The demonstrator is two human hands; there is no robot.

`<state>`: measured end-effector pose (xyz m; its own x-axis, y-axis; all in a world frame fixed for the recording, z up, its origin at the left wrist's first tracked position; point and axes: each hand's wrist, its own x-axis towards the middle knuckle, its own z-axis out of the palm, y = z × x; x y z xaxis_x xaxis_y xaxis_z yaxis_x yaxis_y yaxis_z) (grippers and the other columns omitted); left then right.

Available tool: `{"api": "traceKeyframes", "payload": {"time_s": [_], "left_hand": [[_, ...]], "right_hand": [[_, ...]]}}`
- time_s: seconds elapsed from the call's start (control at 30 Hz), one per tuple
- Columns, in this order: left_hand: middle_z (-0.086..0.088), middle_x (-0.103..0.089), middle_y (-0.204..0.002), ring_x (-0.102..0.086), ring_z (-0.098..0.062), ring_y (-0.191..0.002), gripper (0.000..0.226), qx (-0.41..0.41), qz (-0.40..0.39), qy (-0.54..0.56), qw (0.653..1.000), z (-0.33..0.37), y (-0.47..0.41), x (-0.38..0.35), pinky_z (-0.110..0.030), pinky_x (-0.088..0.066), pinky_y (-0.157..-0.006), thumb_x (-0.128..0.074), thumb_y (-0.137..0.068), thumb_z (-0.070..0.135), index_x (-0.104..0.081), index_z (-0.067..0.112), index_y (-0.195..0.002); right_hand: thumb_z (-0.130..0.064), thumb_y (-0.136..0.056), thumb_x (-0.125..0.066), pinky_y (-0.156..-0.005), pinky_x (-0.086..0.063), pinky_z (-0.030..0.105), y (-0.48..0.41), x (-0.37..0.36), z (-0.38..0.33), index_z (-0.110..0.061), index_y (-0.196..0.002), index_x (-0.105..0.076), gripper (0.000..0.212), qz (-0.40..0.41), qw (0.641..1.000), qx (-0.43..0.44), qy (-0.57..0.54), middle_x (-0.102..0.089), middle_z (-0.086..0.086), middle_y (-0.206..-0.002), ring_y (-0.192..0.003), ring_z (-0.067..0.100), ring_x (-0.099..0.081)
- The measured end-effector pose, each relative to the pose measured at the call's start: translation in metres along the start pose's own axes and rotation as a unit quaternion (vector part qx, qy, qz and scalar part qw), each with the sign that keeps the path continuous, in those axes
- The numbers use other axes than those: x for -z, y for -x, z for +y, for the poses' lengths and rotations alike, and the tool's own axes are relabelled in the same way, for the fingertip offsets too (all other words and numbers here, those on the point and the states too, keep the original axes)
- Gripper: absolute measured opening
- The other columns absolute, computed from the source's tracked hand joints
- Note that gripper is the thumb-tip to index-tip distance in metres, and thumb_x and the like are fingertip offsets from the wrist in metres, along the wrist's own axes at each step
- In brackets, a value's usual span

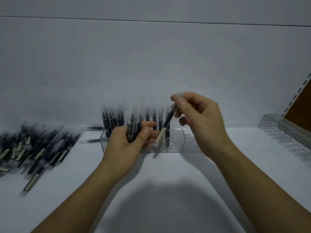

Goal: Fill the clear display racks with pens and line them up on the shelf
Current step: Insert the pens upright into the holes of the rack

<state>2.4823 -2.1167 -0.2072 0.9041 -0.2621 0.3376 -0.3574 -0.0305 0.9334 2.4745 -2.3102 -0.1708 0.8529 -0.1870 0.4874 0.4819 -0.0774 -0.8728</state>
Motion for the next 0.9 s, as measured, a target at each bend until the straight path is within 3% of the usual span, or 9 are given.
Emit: {"api": "traceKeyframes", "payload": {"time_s": [0.1, 0.2, 0.27, 0.33, 0.4, 0.63, 0.83, 0.9], "left_hand": [[-0.005, -0.075, -0.089, -0.071, -0.016, -0.083, 0.017, -0.082, -0.015, -0.143, 0.986, -0.013, -0.001, 0.007, -0.038, -0.055, -0.086, -0.056, -0.101, 0.012, -0.072, 0.018, -0.098], [0.012, -0.060, -0.074, -0.054, 0.003, -0.071, 0.043, -0.151, -0.058, -0.206, 0.965, -0.010, 0.001, 0.003, -0.035, -0.049, -0.093, -0.050, -0.084, -0.017, -0.051, 0.025, -0.076], [0.025, -0.059, -0.088, -0.056, -0.001, -0.083, 0.050, -0.186, -0.089, -0.242, 0.948, -0.010, 0.001, 0.001, -0.040, -0.052, -0.097, -0.047, -0.079, -0.020, -0.057, 0.029, -0.087], [0.019, -0.064, -0.116, -0.057, -0.005, -0.112, 0.053, -0.200, -0.102, -0.315, 0.922, -0.015, -0.001, 0.002, -0.038, -0.049, -0.100, -0.047, -0.072, -0.006, -0.069, 0.023, -0.110], [0.014, -0.063, -0.126, -0.053, -0.008, -0.122, 0.060, -0.193, -0.112, -0.365, 0.904, -0.017, -0.001, 0.003, -0.041, -0.047, -0.101, -0.047, -0.067, 0.003, -0.069, 0.018, -0.121], [0.016, -0.062, -0.129, -0.051, -0.007, -0.124, 0.063, -0.176, -0.133, -0.384, 0.897, -0.020, -0.003, 0.004, -0.046, -0.046, -0.100, -0.044, -0.068, 0.008, -0.069, 0.021, -0.124], [0.015, -0.063, -0.128, -0.052, -0.007, -0.123, 0.066, -0.178, -0.128, -0.369, 0.903, -0.020, -0.003, 0.004, -0.045, -0.046, -0.100, -0.031, -0.069, 0.019, -0.069, 0.021, -0.123], [0.015, -0.064, -0.126, -0.052, -0.006, -0.122, 0.066, -0.175, -0.123, -0.366, 0.906, -0.022, -0.004, 0.005, -0.044, -0.046, -0.101, -0.036, -0.068, 0.012, -0.068, 0.022, -0.125]], "right_hand": [[-0.011, -0.102, -0.060, -0.062, -0.050, 0.022, -0.007, 0.012, -0.005, -0.011, -0.111, -0.073, 0.016, 0.065, 0.996, -0.021, -0.063, -0.070, -0.001, -0.080, -0.075, 0.013, -0.064], [-0.010, -0.102, -0.060, -0.065, -0.053, 0.023, -0.012, 0.022, -0.007, -0.010, -0.114, -0.071, 0.016, 0.119, 0.991, -0.013, -0.055, -0.070, 0.004, -0.085, -0.077, 0.015, -0.067], [-0.009, -0.101, -0.061, -0.067, -0.055, 0.024, -0.014, 0.028, -0.005, -0.009, -0.114, -0.070, 0.016, 0.148, 0.989, 0.002, -0.016, -0.071, 0.007, -0.092, -0.078, 0.016, -0.069], [-0.007, -0.100, -0.061, -0.067, -0.056, 0.023, -0.015, 0.031, -0.003, -0.008, -0.112, -0.070, 0.015, 0.167, 0.985, 0.023, 0.031, -0.072, 0.005, -0.092, -0.079, 0.015, -0.072], [-0.006, -0.099, -0.063, -0.068, -0.058, 0.024, -0.015, 0.032, 0.000, -0.009, -0.110, -0.070, 0.013, 0.172, 0.983, 0.037, 0.061, -0.073, 0.002, -0.090, -0.081, 0.014, -0.073], [-0.010, -0.097, -0.068, -0.073, -0.064, 0.038, -0.016, 0.027, 0.012, -0.022, -0.103, -0.070, 0.014, 0.143, 0.983, 0.041, 0.107, -0.073, 0.007, -0.092, -0.089, 0.031, -0.073], [-0.014, -0.094, -0.071, -0.079, -0.061, 0.050, -0.016, 0.027, 0.022, -0.022, -0.104, -0.073, 0.013, 0.128, 0.979, 0.054, 0.148, -0.071, -0.006, -0.086, -0.087, 0.025, -0.071], [-0.015, -0.094, -0.072, -0.078, -0.061, 0.050, -0.016, 0.025, 0.024, -0.022, -0.104, -0.073, 0.013, 0.119, 0.978, 0.056, 0.159, -0.070, -0.007, -0.085, -0.085, 0.024, -0.070]]}}
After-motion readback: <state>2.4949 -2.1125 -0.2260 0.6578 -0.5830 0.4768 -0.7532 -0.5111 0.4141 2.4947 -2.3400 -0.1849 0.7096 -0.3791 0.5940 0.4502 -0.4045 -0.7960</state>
